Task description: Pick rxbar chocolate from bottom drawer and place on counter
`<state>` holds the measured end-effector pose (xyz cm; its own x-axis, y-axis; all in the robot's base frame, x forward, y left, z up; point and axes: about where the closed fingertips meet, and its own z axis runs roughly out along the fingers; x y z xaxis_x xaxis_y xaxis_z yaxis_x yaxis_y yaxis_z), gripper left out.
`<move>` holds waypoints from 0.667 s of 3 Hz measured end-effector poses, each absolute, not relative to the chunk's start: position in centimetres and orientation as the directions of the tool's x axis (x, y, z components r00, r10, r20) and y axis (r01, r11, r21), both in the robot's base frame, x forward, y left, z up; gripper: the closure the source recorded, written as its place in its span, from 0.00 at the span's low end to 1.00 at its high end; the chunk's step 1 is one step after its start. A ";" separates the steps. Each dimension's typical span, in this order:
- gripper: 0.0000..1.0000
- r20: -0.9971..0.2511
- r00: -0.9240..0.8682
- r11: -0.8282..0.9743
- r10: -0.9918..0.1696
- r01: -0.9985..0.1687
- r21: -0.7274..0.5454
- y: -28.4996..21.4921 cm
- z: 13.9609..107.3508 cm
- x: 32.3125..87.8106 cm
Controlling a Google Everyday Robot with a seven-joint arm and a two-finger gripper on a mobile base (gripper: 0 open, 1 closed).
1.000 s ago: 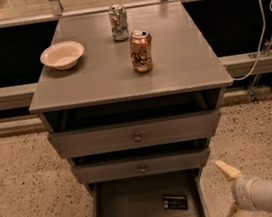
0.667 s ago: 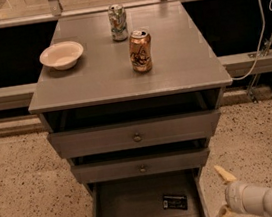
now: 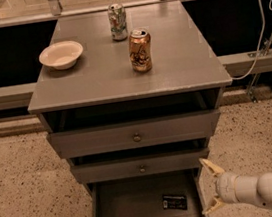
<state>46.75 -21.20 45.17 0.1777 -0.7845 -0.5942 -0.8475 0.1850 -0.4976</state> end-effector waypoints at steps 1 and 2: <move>0.00 -0.763 0.150 0.246 -0.629 -0.892 -0.378 -18.6 42.1 48.6; 0.00 -0.823 0.116 0.141 -0.556 -0.963 -0.231 -17.0 37.7 46.3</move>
Offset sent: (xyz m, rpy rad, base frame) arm -0.0914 0.0596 -0.1115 0.3291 0.5201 0.4992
